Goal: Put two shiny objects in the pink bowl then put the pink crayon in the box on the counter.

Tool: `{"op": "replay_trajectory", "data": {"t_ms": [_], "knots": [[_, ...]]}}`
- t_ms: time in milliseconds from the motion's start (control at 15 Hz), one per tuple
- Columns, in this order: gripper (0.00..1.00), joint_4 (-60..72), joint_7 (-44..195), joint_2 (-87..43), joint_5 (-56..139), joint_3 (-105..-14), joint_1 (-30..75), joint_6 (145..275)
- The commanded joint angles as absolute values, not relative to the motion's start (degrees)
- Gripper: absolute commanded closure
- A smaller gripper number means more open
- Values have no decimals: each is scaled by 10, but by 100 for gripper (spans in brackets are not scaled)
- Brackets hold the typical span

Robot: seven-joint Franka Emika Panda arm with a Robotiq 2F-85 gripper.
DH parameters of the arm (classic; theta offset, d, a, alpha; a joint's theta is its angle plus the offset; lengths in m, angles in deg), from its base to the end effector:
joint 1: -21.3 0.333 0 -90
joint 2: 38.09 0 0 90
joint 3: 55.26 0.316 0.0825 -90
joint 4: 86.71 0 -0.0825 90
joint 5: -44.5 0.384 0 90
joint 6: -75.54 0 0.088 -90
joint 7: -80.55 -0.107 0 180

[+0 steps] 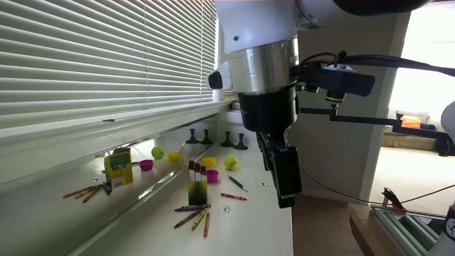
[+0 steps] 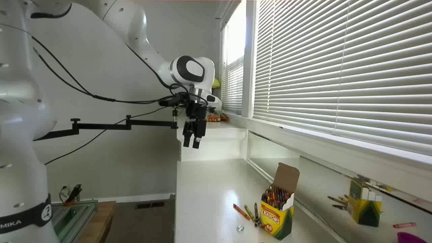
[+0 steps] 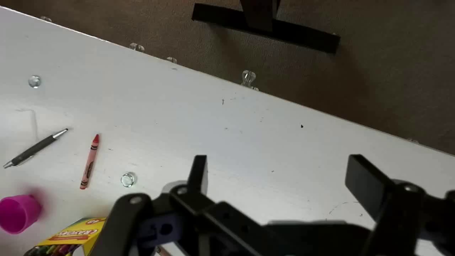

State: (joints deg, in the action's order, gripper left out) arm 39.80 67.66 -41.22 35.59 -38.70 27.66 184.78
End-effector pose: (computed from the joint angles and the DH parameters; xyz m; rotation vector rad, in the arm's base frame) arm 0.4563 0.1815 0.3852 2.8833 0.3513 -0.2770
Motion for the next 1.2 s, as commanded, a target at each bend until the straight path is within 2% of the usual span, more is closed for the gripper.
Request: {"op": "replay_trajectory", "data": {"t_ms": [0,333,733,1133], "knots": [[0,397,676,-412,355,-404,294,1846],[0,393,674,-406,360,-409,292,1849],[0,396,662,-391,386,-468,266,1880],[0,411,642,-361,464,-523,235,1975]]}}
